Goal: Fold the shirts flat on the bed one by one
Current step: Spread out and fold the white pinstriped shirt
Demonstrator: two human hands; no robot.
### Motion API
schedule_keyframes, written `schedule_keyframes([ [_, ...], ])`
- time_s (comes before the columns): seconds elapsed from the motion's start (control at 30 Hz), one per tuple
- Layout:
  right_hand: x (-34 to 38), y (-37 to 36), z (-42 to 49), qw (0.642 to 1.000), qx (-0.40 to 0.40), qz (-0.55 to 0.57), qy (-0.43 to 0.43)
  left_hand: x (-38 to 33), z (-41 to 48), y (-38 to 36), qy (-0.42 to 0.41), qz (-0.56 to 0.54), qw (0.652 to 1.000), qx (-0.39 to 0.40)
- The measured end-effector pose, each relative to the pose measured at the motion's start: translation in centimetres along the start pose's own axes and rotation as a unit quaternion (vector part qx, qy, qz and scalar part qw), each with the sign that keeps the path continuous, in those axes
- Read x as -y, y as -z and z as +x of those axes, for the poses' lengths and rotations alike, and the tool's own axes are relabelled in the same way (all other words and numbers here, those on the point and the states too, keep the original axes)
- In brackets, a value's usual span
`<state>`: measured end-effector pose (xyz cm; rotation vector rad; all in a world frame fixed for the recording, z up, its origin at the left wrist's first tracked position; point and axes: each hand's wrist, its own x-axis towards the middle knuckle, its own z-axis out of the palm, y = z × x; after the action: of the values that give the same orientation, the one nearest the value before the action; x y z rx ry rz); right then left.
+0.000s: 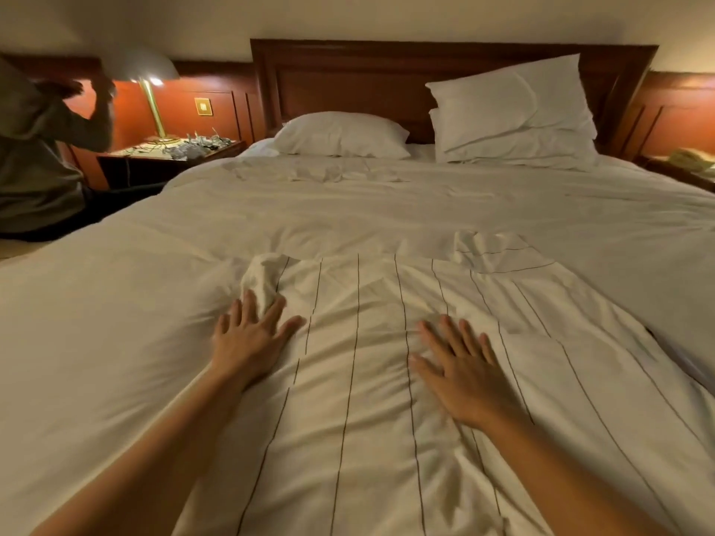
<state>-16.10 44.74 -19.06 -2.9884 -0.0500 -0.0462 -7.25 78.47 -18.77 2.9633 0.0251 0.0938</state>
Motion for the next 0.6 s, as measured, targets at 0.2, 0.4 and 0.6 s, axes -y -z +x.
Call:
schedule_keyframes([
  [0.2, -0.4, -1.4, 10.0, 0.998, -0.051, -0.002, -0.038, -0.7, 11.7, -0.7, 0.03, -0.032, 0.999, -0.032],
  [0.4, -1.0, -2.4, 14.4, 0.993, -0.104, -0.004, -0.056, -0.5, 16.9, 0.5, -0.048, -0.097, 0.992, -0.067],
  [0.6, -0.9, -2.7, 14.5, 0.985, -0.15, 0.014, -0.083, 1.2, 18.4, 2.0, -0.077, 0.137, 0.977, -0.148],
])
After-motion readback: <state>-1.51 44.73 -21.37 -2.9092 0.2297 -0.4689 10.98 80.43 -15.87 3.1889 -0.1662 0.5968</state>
